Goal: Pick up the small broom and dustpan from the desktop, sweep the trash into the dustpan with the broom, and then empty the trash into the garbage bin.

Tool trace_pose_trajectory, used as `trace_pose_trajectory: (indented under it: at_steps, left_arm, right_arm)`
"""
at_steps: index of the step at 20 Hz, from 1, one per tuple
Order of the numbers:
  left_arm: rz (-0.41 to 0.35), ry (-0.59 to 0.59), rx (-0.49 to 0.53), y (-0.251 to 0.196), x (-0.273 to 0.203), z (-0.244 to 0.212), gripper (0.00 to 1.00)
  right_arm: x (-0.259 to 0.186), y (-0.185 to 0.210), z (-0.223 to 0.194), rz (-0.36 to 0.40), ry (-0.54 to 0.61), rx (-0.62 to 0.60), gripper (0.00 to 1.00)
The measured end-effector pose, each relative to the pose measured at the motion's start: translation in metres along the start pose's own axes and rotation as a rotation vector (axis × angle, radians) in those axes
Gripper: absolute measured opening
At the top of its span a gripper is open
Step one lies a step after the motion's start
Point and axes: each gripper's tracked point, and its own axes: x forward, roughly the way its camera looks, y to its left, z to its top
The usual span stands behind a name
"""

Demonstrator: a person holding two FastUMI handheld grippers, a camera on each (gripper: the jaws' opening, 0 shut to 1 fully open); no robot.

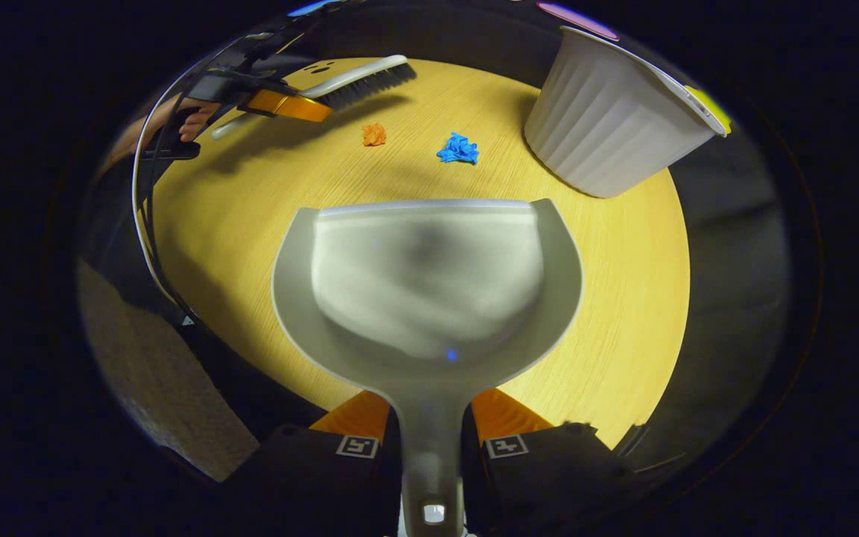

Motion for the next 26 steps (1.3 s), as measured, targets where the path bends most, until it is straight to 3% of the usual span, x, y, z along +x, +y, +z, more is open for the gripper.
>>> trace_pose_trajectory:
  at_steps: [2, 8, 14, 20, 22, 26]
  left_arm:
    - [-0.026, 0.037, 0.046, -0.01, 0.016, 0.002, 0.25]
    - [-0.109, 0.1, 0.125, -0.041, 0.038, 0.003, 0.23]
    - [-0.341, 0.148, 0.209, -0.112, 0.021, 0.001, 0.24]
    - [-0.49, 0.199, 0.13, -0.16, -0.015, -0.002, 0.24]
    - [-0.495, 0.209, 0.127, -0.168, -0.026, -0.004, 0.24]
    - [-0.42, 0.123, 0.082, -0.16, -0.042, 0.008, 0.24]
  right_arm:
    - [0.008, -0.002, 0.008, 0.024, 0.01, -0.002, 0.39]
    - [0.024, -0.014, 0.014, 0.05, 0.031, -0.029, 0.37]
    - [0.031, -0.021, 0.019, 0.082, 0.003, -0.055, 0.37]
    - [0.038, -0.021, 0.012, 0.09, -0.049, -0.058, 0.37]
    - [0.042, -0.018, 0.014, 0.088, -0.077, -0.041, 0.37]
    - [0.051, -0.02, 0.015, 0.077, -0.147, 0.011, 0.37]
